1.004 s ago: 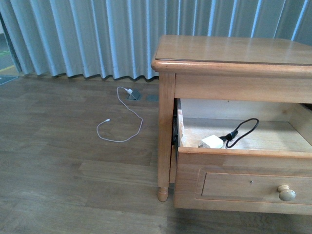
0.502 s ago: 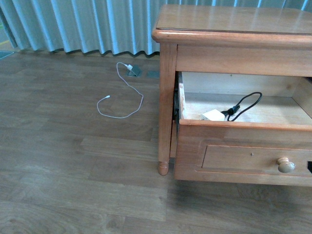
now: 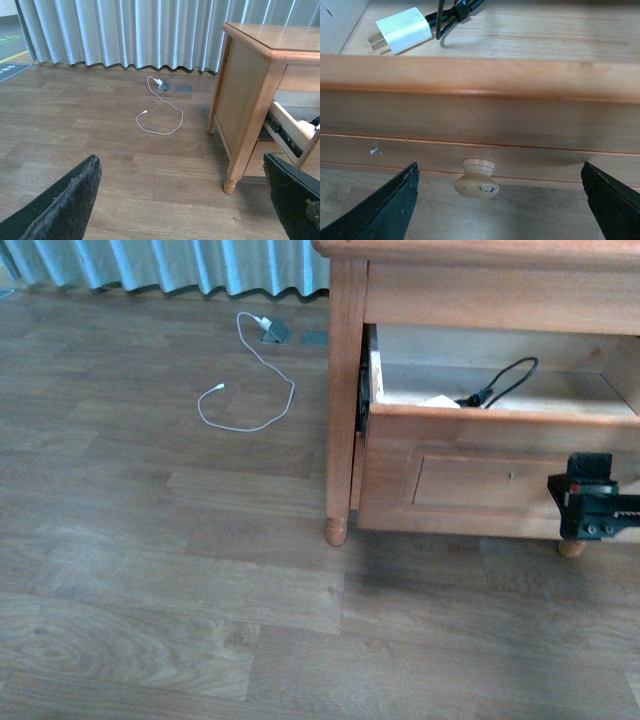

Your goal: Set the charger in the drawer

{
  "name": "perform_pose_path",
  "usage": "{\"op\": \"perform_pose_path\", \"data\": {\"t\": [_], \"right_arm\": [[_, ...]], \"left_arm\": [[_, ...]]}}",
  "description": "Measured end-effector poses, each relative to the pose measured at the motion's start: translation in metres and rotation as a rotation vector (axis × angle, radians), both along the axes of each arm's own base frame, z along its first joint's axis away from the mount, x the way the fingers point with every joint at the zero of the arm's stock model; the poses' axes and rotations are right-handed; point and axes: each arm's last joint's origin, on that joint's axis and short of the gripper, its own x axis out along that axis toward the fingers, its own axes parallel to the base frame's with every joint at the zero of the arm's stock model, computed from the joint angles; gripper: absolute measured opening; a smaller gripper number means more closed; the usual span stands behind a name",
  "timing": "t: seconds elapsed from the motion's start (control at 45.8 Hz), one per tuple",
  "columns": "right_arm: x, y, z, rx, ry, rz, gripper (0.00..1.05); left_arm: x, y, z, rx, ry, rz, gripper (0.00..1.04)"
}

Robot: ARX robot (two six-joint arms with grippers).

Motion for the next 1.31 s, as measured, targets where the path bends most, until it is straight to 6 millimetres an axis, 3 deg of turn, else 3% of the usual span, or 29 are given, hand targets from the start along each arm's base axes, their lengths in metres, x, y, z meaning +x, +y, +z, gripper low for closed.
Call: {"op": "perform_pose_path", "data": {"t": [0.829,1.309], "right_arm": [[0.139,0.038,-0.004,-0.049,-0.244,-0.065,0.96],[0.156,0.045,-0.014,-0.057,-0.288,-0.117,0.96]], "left_arm": [[0.000,0.000,0.000,0.000,0.000,0.000,0.99],[0.000,0.000,0.000,0.000,-0.001,0.000,0.99]]}}
